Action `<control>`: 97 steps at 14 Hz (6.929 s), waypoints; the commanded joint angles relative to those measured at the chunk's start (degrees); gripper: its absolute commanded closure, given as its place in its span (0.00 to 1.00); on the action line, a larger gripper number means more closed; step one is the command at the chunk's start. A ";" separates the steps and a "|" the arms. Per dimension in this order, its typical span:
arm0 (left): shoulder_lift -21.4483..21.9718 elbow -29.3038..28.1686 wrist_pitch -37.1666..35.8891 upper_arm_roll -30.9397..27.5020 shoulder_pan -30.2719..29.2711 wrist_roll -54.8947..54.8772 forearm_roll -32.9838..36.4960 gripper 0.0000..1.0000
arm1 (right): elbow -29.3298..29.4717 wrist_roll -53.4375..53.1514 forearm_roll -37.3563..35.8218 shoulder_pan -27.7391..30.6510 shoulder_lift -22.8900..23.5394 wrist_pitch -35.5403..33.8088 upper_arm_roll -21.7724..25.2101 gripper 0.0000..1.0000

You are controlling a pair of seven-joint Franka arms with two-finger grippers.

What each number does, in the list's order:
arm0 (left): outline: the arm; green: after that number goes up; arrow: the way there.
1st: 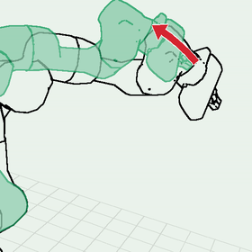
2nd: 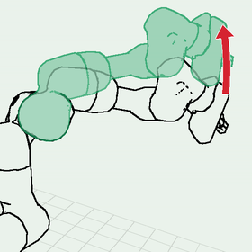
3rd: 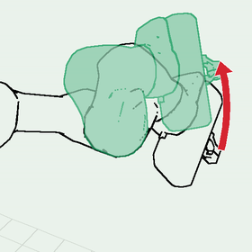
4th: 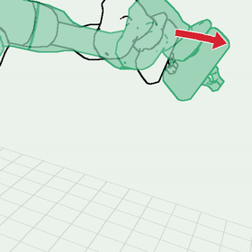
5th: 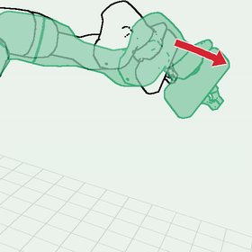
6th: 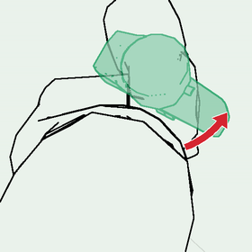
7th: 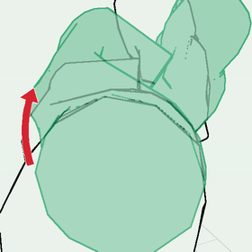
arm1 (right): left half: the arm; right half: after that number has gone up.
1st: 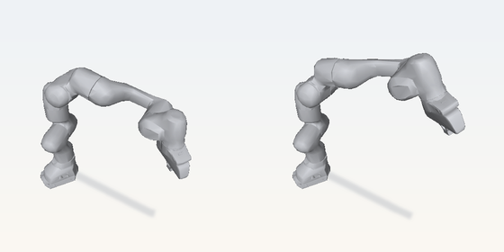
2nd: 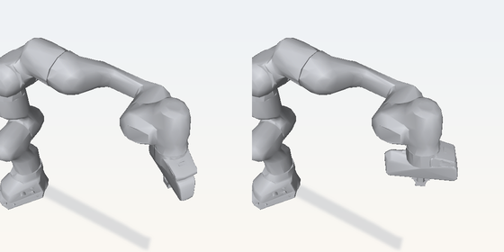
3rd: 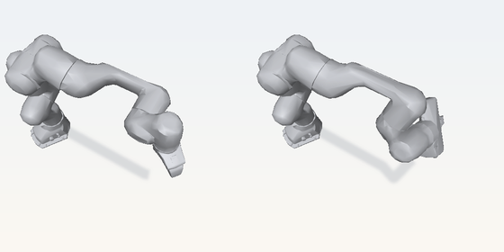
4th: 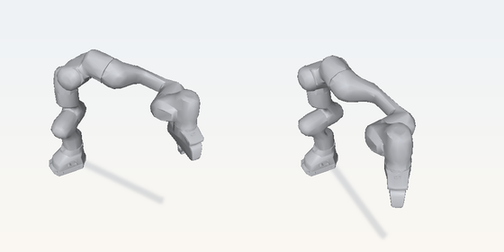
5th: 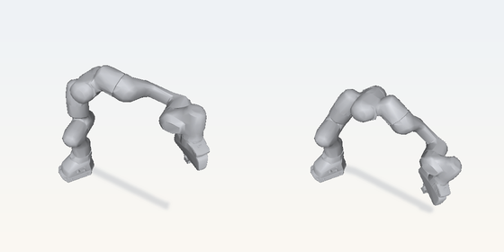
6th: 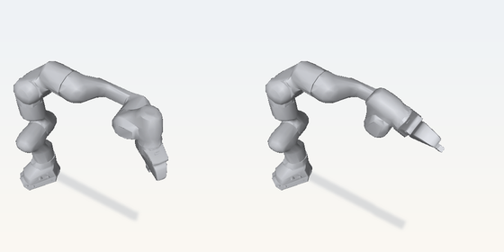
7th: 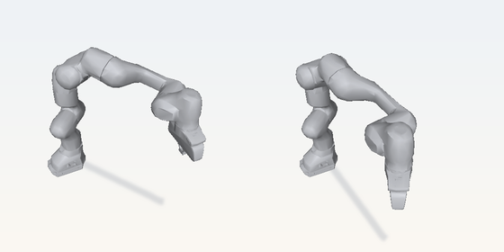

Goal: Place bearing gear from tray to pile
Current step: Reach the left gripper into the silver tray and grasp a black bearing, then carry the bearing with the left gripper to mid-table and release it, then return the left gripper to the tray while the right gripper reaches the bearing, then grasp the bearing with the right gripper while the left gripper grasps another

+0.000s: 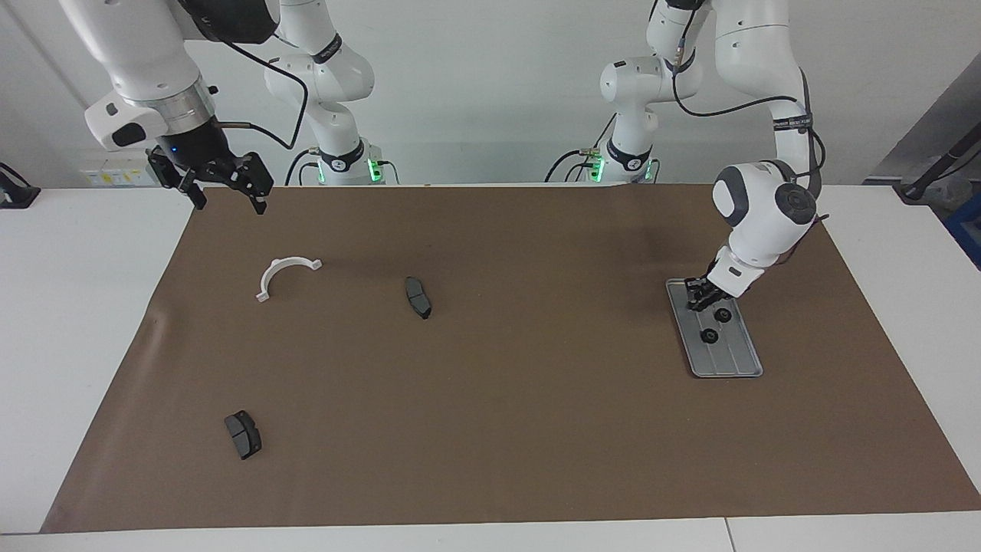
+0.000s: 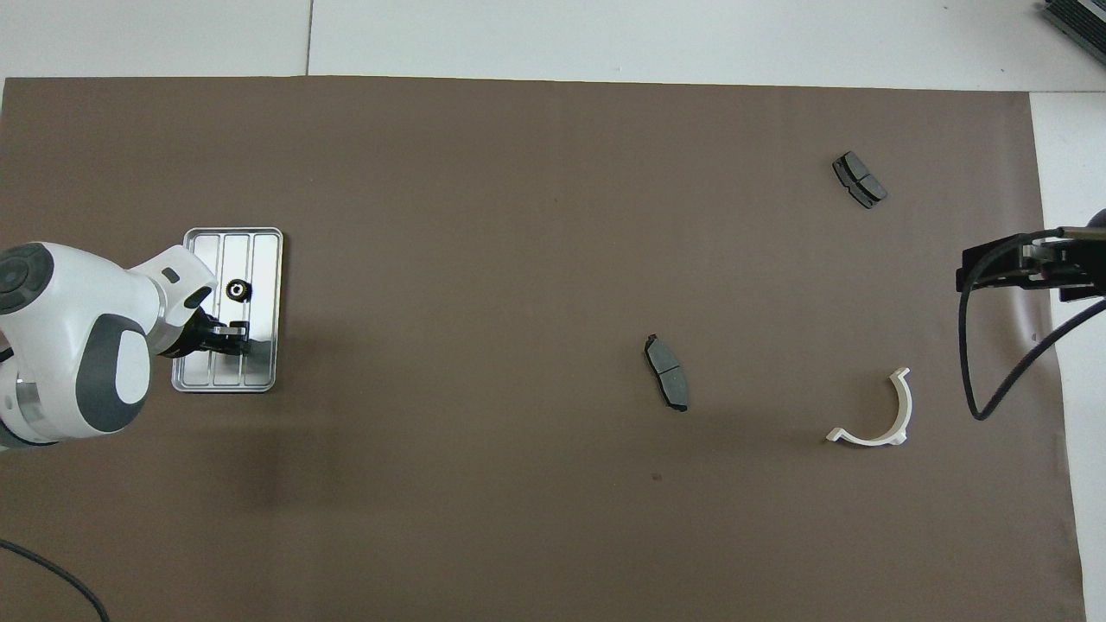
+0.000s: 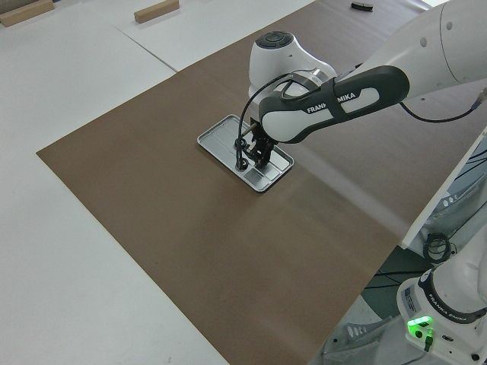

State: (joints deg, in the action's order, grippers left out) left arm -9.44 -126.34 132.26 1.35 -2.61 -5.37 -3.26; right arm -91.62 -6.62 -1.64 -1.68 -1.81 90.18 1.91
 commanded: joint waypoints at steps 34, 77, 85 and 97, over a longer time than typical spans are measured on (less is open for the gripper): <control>-8.48 13.83 6.79 0.14 37.51 38.15 -4.82 0.74 | -2.69 0.02 0.40 0.89 -1.70 1.32 -0.42 0.00; -5.41 7.86 2.92 -1.09 1.56 -7.03 -0.43 0.42 | -5.50 -32.23 -4.60 -38.04 31.52 43.50 -0.60 0.11; -5.76 5.58 7.31 -1.09 1.56 -4.13 -0.43 0.44 | -5.85 -31.97 -4.87 -38.39 32.75 45.26 -0.59 0.37; -6.03 7.16 7.14 -1.00 1.65 -2.46 -0.52 0.85 | -5.68 -32.32 -4.69 -38.57 32.75 44.82 -0.60 0.92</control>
State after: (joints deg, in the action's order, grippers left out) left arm -15.50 -119.38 138.63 -0.10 -0.52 -8.97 -4.72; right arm -97.99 -38.59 -5.57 -40.24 30.44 134.35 1.30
